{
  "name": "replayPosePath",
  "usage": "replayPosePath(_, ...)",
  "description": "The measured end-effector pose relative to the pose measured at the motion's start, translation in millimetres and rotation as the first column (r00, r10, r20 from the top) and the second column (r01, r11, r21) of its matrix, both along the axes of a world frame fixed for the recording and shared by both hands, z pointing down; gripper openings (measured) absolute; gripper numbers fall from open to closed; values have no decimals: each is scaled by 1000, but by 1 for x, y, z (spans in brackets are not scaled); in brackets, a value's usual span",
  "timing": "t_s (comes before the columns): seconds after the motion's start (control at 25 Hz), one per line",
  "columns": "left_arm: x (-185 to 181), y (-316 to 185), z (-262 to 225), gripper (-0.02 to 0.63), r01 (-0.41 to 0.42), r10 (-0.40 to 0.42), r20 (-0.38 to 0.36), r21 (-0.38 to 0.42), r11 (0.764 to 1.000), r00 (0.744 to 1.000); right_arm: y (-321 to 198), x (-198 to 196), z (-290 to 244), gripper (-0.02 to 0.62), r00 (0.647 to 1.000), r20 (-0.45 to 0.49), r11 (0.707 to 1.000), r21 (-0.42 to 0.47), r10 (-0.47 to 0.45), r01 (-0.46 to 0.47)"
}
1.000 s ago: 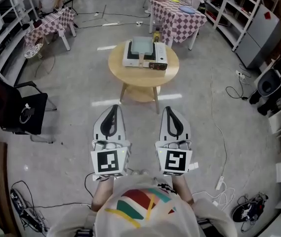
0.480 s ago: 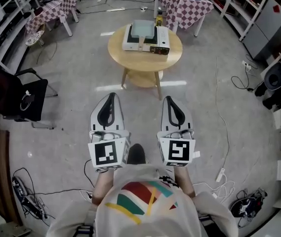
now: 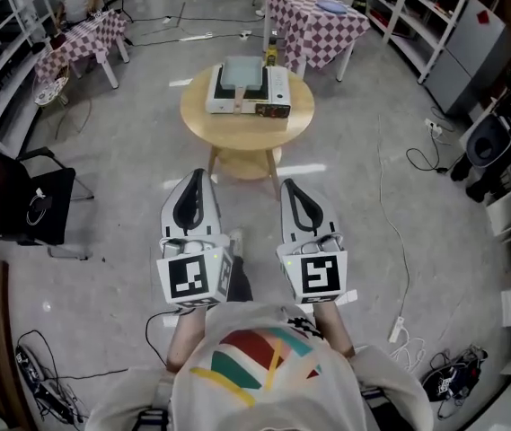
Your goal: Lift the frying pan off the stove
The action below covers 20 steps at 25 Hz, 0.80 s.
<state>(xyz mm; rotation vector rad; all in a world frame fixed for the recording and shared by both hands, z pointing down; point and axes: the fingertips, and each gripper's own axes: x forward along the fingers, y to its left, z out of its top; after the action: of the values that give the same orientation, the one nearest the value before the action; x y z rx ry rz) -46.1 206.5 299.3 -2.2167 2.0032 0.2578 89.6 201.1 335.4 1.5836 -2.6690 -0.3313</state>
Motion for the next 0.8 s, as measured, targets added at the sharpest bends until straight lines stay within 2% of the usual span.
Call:
replayPosePath(0.12,5,-19,-7,6,-24,24,12,31,999,1000,-14,2,-7,-2,1000,8,999,29,15,-15)
replayPosePath(0.24,9,-37,-13,6,-42,42,13,29,999,999,-31,5,-8,-2,999,9,999,38,35,-36)
replayPosePath(0.56,6,-96,7,6,-88,88,28,1,996,996,-80,-11,13,-2,999,-29,999,-9,38,-39)
replayPosePath(0.8,-13,-152,9,6,-94,95,12,-28,995,995,-130,-26,12,-2,997,-29,997,-30,67,-68)
